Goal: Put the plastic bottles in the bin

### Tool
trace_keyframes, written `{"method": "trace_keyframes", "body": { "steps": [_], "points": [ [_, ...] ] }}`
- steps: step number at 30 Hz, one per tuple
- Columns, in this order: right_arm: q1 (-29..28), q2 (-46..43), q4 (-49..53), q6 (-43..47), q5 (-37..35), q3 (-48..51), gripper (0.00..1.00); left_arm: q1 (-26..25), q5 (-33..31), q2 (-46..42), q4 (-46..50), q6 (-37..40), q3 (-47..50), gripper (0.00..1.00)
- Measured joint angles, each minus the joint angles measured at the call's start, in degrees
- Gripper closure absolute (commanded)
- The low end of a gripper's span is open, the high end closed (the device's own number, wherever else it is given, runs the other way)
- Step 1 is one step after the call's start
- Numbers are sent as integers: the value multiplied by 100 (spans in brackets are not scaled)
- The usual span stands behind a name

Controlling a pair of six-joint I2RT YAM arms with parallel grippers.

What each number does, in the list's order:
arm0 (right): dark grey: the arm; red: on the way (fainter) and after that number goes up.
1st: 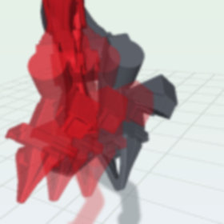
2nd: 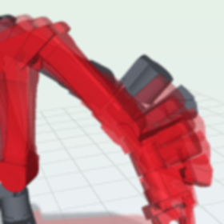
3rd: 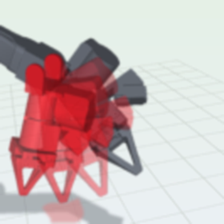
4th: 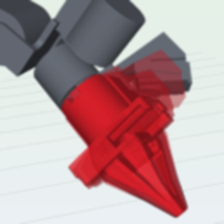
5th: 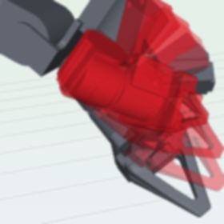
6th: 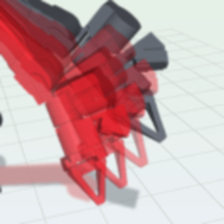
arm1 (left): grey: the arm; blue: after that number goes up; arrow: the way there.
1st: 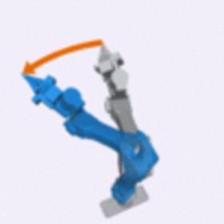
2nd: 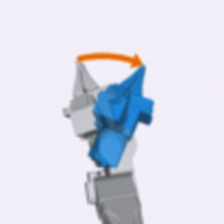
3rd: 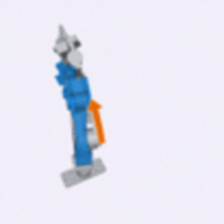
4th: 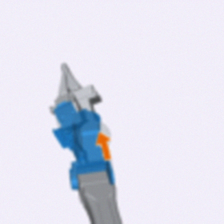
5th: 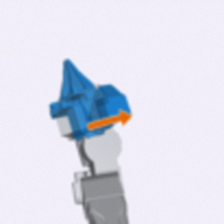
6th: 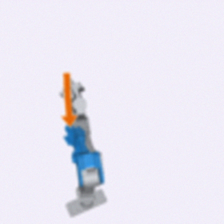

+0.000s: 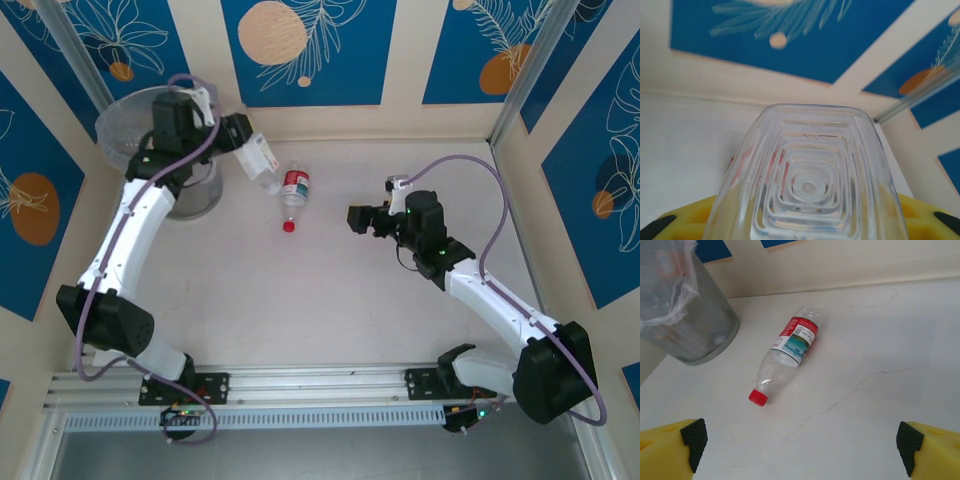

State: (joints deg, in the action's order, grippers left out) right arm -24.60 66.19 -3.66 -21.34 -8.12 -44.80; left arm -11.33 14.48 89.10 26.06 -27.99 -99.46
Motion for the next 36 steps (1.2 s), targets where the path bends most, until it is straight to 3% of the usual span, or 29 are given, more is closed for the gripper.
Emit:
{"method": "trace_keyframes", "body": {
  "steps": [11,20,24,27,29,32,36],
  "points": [
    [11,339,-20,-249,385,-28,1,1292,-295,688,358,308,-1996,54],
    [9,605,2,-310,647,-173,0,1978,-1504,1117,560,636,-2194,50],
    [-4,761,31,-380,752,-256,0,2087,-1735,1296,643,697,-2216,49],
    [-20,903,107,-415,835,-391,0,2159,-1558,1561,839,527,-2321,29],
    [-42,990,192,-417,881,-505,0,2214,-1346,1757,1014,330,-2382,10],
    [-79,1093,295,-417,966,-647,0,2253,-1172,2140,1458,133,-2717,1],
    [-138,1340,496,-439,1014,-914,1,2253,-1152,2415,1895,79,-3126,1]
  ]
}}
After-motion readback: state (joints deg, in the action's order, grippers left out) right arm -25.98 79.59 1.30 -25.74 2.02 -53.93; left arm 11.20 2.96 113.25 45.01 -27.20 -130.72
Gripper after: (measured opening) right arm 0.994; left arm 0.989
